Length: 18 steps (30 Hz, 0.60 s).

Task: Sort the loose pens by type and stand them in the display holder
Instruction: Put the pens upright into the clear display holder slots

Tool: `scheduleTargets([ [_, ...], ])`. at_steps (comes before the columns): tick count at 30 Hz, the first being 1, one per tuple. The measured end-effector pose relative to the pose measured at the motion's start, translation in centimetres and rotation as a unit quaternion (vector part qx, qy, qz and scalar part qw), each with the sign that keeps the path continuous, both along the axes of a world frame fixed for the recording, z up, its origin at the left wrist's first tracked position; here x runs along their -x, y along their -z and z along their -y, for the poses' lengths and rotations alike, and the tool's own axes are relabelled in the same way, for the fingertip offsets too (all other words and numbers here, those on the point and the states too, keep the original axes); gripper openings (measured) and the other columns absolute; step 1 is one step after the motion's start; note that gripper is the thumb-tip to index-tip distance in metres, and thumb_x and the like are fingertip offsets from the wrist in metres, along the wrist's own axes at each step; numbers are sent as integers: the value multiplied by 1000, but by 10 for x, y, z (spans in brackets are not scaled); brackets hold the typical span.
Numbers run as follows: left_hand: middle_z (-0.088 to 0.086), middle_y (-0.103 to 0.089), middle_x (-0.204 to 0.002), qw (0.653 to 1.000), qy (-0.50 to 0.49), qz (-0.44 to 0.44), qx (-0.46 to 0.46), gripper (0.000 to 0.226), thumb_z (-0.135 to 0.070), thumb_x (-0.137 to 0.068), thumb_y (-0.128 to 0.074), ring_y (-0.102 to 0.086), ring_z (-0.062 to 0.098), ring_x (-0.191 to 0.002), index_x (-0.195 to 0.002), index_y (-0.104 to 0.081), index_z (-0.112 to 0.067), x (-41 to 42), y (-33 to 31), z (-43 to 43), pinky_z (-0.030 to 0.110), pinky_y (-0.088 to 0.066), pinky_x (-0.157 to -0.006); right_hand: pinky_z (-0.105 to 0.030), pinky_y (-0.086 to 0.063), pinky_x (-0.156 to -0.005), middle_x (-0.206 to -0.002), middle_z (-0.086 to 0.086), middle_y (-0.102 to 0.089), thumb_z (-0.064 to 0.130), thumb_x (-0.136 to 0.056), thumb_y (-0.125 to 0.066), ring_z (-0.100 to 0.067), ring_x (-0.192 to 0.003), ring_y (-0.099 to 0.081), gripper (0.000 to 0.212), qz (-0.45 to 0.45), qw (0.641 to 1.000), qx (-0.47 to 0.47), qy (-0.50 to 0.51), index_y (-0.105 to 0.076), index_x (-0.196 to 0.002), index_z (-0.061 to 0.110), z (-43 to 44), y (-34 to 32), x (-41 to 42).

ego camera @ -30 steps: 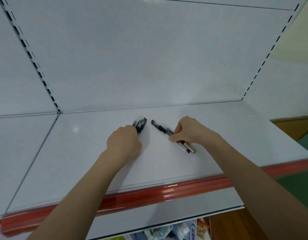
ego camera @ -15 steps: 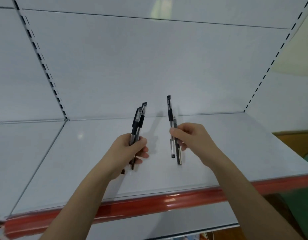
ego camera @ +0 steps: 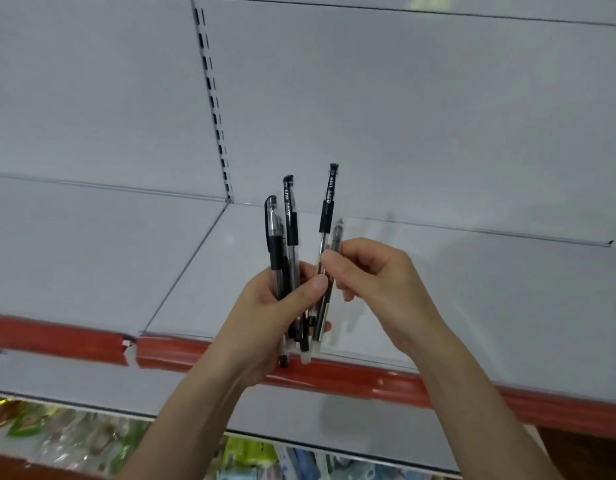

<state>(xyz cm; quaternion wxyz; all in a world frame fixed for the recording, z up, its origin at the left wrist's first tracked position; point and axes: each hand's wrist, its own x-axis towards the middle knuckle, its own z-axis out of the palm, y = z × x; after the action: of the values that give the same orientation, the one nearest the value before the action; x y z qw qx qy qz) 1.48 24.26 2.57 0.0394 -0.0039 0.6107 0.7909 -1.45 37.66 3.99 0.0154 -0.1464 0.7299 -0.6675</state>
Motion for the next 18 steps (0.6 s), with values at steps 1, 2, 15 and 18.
scheduleTargets([
  [1,-7,-60,-57,1000,-4,2,-4,17,-21,-68,-61,-60,7,-58,-80,-60,-8,-5,0,7,21,-52,-54,-14,-43,-53,-51,13,-57,18,-82,-65,0,-50,-49,8,4,1000,8,-7,-66,-74,18,8,0,-1],
  [2,-5,-63,-60,1000,-10,2,-7,15,-20,-72,-61,-62,8,-60,-81,-60,-9,-10,0,16,22,-53,-54,-15,-45,-53,-53,13,-59,17,-82,-65,0,-50,-52,5,8,1000,19,-11,-67,-78,19,16,-1,-2],
  [15,4,-63,-60,985,-162,-48,43,12,-11,-82,-57,-60,15,-52,-86,-53,0,-112,10,242,22,-49,-49,-20,-54,-55,-72,2,-71,23,-86,-61,-14,-60,-69,7,-7,996,59,-72,-60,-93,21,251,-14,-55],
  [18,6,-69,-66,972,-228,-33,41,9,-12,-84,-56,-68,17,-61,-85,-56,-3,-152,15,319,23,-55,-52,-21,-54,-52,-76,-1,-69,17,-86,-62,-16,-55,-68,2,8,992,62,-112,-60,-86,17,337,-11,-75],
])
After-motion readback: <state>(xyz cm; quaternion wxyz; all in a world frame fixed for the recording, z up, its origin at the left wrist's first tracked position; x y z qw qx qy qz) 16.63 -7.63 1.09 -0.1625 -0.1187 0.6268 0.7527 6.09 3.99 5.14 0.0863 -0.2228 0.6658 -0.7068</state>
